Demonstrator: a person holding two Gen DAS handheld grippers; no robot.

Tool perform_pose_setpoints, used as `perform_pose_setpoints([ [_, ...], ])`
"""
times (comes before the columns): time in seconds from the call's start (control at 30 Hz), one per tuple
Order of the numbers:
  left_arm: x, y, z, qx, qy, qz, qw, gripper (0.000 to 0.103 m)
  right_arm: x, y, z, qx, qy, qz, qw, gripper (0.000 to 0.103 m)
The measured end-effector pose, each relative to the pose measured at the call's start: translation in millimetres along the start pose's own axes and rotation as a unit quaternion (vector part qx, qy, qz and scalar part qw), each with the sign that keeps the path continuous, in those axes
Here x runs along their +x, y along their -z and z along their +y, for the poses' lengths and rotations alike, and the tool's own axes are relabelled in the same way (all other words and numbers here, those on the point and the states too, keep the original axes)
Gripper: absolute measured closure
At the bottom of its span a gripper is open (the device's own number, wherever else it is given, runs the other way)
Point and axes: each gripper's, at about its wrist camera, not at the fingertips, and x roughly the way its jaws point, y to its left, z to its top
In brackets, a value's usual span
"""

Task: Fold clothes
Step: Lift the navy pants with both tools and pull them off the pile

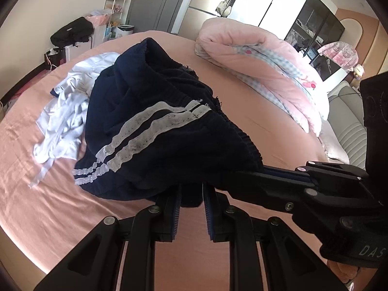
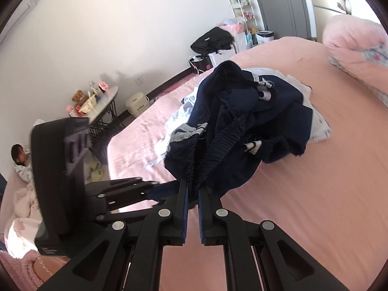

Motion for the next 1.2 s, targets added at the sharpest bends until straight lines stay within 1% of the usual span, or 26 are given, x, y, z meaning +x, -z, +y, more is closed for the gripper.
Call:
perform_pose_setpoints([
  [0.03,-1,8,-4,-0.01,0.021,0.011,0.9997,0.081,-8,8,3,0.002,-0.002,-0.001,1.0,0.097],
  [0.07,-1,17,-5,-0.021,0.03,0.025,0.999,0.058,-16,17,5,0.003,-0.004,-0.003,1.0,0.097],
  [0.1,-2,25,-4,-0.034,0.024,0.033,0.9986,0.044,-24,24,5,0.01,-0.006,-0.003,1.0,0.097],
  [0.13,-3,34,-2,-0.048,0.021,0.038,0.9979,0.032,-31,31,3,0.017,-0.008,-0.003,1.0,0.097],
  [0.17,-7,42,1,-0.067,0.029,0.036,0.9967,0.032,-38,38,1,0.025,-0.009,-0.003,1.0,0.097],
  [0.27,-16,65,11,-0.118,0.049,0.028,0.9914,0.032,-58,62,2,0.043,0.004,0.003,0.999,0.097],
  [0.33,-21,73,11,-0.13,0.049,0.021,0.9901,0.032,-72,81,-4,0.059,0.002,0.009,0.998,0.097],
  [0.4,-20,77,11,-0.147,0.071,0.02,0.9863,0.032,-76,92,-5,0.067,0.004,0.013,0.998,0.097],
  [0.47,-16,81,11,-0.17,0.095,0.021,0.9807,0.032,-81,103,-1,0.071,0.005,0.011,0.997,0.097],
  [0.53,-6,86,7,-0.179,0.112,0.035,0.9768,0.032,-83,117,1,0.079,0.002,0.01,0.997,0.097],
  [0.6,4,91,-10,-0.161,0.134,0.055,0.9762,0.032,-91,134,1,0.087,0.006,0.013,0.996,0.097],
  [0.63,12,87,-19,-0.146,0.134,0.066,0.9779,0.032,-94,144,2,0.09,0.011,0.014,0.996,0.097],
  [0.7,22,97,-38,-0.123,0.129,0.092,0.9796,0.034,-97,161,2,0.094,0.026,0.015,0.995,0.097],
  [0.73,25,102,-44,-0.121,0.139,0.102,0.9776,0.039,-102,168,-1,0.099,0.031,0.016,0.994,0.097],
  [0.77,28,106,-51,-0.119,0.148,0.111,0.9754,0.048,-106,179,-5,0.11,0.032,0.015,0.993,0.097],
  [0.83,32,115,-65,-0.115,0.163,0.131,0.971,0.056,-116,202,-15,0.141,0.022,0.011,0.99,0.097],
  [0.9,33,124,-80,-0.106,0.17,0.146,0.9687,0.057,-127,220,-21,0.156,0.024,0.009,0.987,0.097],
  [0.93,32,132,-88,-0.104,0.179,0.156,0.9659,0.057,-133,229,-22,0.157,0.03,0.009,0.987,0.097],
  [0.97,32,142,-96,-0.107,0.193,0.167,0.9608,0.057,-139,237,-24,0.16,0.035,0.007,0.987,0.097],
  [1.03,41,147,-111,-0.114,0.223,0.19,0.9492,0.056,-155,257,-28,0.168,0.041,0.002,0.985,0.097],
  [1.17,38,158,-156,-0.08,0.254,0.212,0.9405,0.056,-188,287,-38,0.184,0.062,-0.015,0.981,0.097],
  [1.2,38,160,-166,-0.075,0.272,0.217,0.9346,0.056,-195,294,-41,0.187,0.067,-0.019,0.98,0.097],
])
